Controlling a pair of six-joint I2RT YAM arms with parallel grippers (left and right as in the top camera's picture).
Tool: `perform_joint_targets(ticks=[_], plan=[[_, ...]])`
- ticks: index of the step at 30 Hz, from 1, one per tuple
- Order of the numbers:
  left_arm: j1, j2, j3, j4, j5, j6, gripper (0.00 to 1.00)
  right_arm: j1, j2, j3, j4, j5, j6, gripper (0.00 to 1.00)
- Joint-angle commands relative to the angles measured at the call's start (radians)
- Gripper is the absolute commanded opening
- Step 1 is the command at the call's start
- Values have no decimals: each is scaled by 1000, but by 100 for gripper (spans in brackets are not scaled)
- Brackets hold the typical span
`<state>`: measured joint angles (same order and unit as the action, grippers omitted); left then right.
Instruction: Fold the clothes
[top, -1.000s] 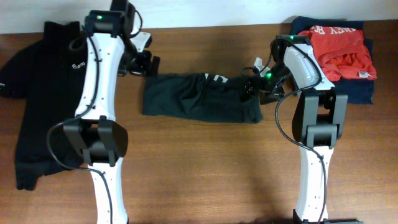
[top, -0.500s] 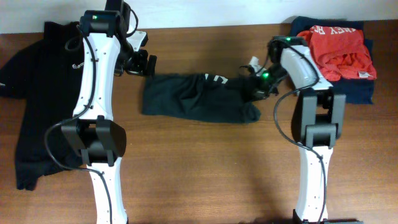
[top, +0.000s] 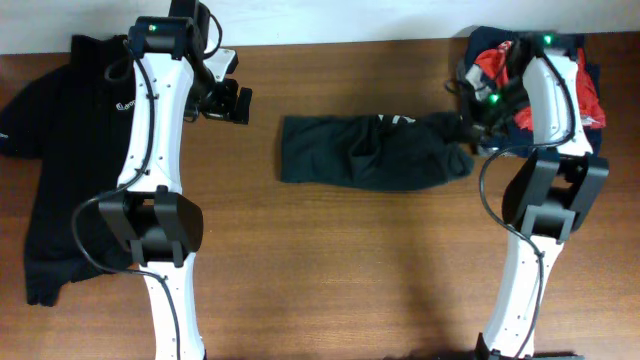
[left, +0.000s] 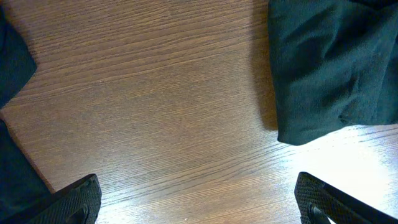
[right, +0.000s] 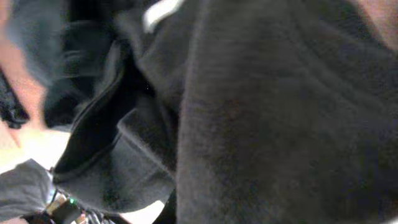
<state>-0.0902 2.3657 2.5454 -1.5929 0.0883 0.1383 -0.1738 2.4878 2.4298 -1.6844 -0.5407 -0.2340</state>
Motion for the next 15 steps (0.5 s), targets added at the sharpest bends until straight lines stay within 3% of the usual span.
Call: perform_joint_targets(ticks=[1,15], plan=[[2,12,8,2,-7,13,99,77,-57,149,-15,-35,11,4],[2,41,8,53,4,13,99,492,-93,230,126,35,105,4]])
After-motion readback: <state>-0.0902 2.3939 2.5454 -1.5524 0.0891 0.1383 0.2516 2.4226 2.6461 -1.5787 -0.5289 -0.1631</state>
